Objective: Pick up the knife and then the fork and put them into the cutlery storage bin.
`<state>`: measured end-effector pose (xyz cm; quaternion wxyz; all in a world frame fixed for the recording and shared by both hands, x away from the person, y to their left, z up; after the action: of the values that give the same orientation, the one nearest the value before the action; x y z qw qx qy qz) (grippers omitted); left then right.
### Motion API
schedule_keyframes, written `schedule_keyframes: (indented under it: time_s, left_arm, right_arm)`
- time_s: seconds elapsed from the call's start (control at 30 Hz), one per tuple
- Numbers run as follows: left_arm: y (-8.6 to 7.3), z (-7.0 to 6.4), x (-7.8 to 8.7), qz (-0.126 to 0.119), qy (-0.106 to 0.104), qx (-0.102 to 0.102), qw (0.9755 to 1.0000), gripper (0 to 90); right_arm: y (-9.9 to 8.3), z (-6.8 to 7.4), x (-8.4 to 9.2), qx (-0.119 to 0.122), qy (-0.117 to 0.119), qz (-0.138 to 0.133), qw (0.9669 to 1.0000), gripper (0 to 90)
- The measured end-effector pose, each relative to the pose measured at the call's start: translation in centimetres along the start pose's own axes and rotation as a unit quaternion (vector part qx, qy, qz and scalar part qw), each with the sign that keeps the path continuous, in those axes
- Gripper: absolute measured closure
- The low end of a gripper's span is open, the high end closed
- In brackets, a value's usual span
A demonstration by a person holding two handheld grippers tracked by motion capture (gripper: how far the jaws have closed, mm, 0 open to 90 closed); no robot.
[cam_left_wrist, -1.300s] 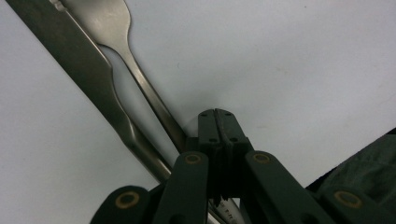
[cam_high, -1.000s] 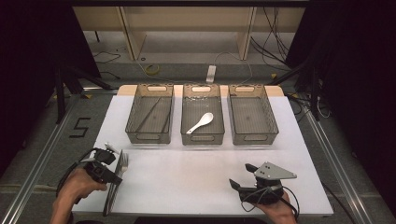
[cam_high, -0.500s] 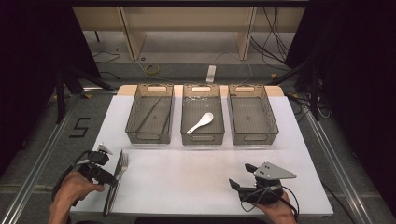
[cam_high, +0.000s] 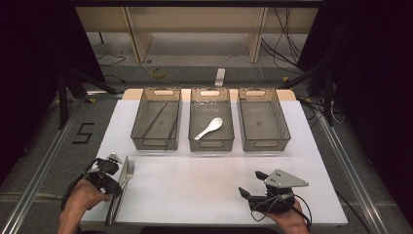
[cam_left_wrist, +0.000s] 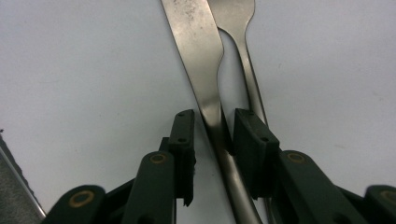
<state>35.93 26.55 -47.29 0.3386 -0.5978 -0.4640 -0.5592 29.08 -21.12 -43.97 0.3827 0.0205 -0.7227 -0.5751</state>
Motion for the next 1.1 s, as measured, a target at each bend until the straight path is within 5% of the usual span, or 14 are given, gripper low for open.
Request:
schedule_keyframes:
  time_s: [0.6, 1.1]
  left_arm:
    - [-0.25, 0.40, 0.04, -0.014, -0.019, 0.005, 0.9997, 79.6]
    - [0.03, 0.08, 0.07, -0.002, -0.008, 0.002, 1.0000, 77.6]
  right_arm:
    - [-0.05, 0.04, -0.01, 0.002, 0.001, 0.002, 1.0000, 23.9]
    - [-0.04, -0.02, 0.06, 0.000, -0.001, 0.001, 1.0000, 23.9]
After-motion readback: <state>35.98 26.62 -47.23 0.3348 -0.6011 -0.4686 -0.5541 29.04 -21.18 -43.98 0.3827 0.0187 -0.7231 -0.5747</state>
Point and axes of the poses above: each handheld gripper's, and its own axes: x roughly backward along the jaws, y roughly out of its top, z roughly to its left, the point moved 1 cm from there along -x, roughly forward along the jaws, and after that the axes turned 8 degrees about -y, right-handed, at the moved point
